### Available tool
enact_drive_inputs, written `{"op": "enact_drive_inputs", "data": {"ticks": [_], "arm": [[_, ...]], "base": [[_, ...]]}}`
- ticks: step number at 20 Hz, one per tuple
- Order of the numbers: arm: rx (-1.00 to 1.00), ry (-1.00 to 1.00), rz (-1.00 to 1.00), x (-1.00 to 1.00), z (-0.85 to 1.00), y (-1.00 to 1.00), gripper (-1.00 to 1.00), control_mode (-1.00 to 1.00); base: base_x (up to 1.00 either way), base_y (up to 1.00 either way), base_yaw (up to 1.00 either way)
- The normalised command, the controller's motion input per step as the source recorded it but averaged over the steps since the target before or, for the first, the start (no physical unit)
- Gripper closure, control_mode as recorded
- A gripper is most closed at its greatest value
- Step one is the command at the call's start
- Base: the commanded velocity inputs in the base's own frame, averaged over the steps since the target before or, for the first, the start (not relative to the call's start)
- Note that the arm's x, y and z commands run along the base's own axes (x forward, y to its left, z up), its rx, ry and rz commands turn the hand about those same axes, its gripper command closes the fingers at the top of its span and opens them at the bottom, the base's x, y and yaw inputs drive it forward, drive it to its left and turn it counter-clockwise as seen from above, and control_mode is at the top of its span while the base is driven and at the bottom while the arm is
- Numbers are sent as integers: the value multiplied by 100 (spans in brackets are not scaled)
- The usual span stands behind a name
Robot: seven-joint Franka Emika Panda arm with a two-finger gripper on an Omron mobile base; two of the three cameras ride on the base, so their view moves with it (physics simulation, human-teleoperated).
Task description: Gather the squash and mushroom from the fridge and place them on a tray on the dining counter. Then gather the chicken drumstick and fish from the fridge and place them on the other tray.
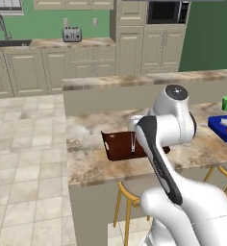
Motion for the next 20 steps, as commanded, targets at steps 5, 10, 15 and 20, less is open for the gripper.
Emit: {"op": "enact_drive_inputs", "data": {"ticks": [5,10,15,20], "arm": [[0,10,2,70,-50,1,100,-100],[-1,10,5,72,-53,4,100,-100],[0,4,3,75,-40,0,100,-100],[-3,0,1,69,-41,4,100,-100]], "base": [[0,0,0],[0,0,0],[0,0,0],[0,0,0]]}}
